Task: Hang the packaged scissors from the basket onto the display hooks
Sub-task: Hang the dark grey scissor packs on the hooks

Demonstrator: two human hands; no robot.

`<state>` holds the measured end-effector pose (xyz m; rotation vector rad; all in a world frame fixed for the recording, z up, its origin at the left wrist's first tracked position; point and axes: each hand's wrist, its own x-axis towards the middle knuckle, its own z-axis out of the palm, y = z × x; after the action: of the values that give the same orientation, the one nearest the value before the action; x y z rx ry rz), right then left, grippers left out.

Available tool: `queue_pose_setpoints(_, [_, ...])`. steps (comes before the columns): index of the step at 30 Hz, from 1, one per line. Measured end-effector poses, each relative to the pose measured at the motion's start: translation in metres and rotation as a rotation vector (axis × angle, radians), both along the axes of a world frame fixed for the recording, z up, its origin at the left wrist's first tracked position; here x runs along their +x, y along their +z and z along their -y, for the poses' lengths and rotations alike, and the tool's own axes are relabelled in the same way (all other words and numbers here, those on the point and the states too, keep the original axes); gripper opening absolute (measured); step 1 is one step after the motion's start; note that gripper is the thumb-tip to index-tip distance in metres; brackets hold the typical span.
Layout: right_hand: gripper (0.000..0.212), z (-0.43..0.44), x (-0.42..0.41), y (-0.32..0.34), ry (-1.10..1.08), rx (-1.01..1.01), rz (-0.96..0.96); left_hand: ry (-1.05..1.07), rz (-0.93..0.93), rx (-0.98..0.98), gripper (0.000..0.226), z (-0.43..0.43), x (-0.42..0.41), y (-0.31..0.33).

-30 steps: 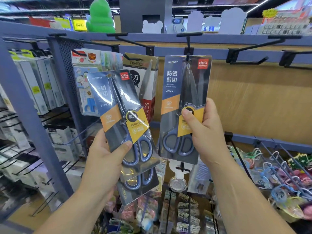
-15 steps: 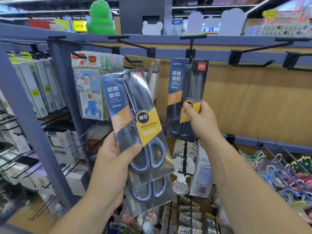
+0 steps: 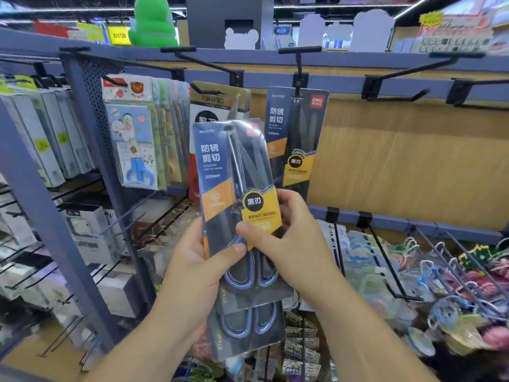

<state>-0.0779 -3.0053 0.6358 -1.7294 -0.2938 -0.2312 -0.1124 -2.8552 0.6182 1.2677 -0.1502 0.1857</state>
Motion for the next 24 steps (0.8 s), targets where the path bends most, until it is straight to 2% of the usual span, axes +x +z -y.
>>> queue_pose_setpoints(5, [0.047, 0.004, -0.003, -0.011, -0.006, 0.171, 0.000, -0.019, -0.044, -0.035, 0.040, 0.010, -0.005, 0.002])
queue_pose_setpoints(11, [0.045, 0.012, -0.003, -0.016, -0.048, 0.403, -0.013, -0.177, -0.197, -0.257, 0.040, 0.012, -0.007, -0.004])
queue_pose_setpoints(16, [0.042, 0.017, -0.005, -0.015, -0.093, 0.401, 0.017, -0.269, -0.284, -0.351, 0.041, 0.016, -0.006, -0.016])
queue_pose_setpoints(20, [0.042, 0.018, -0.005, -0.013, -0.061, 0.405, 0.017, -0.268, -0.305, -0.286, 0.041, 0.021, -0.010, -0.013])
queue_pose_setpoints(24, [0.041, 0.021, -0.004, -0.015, -0.113, 0.313, 0.044, -0.110, -0.254, -0.128, 0.039, 0.021, -0.010, -0.012])
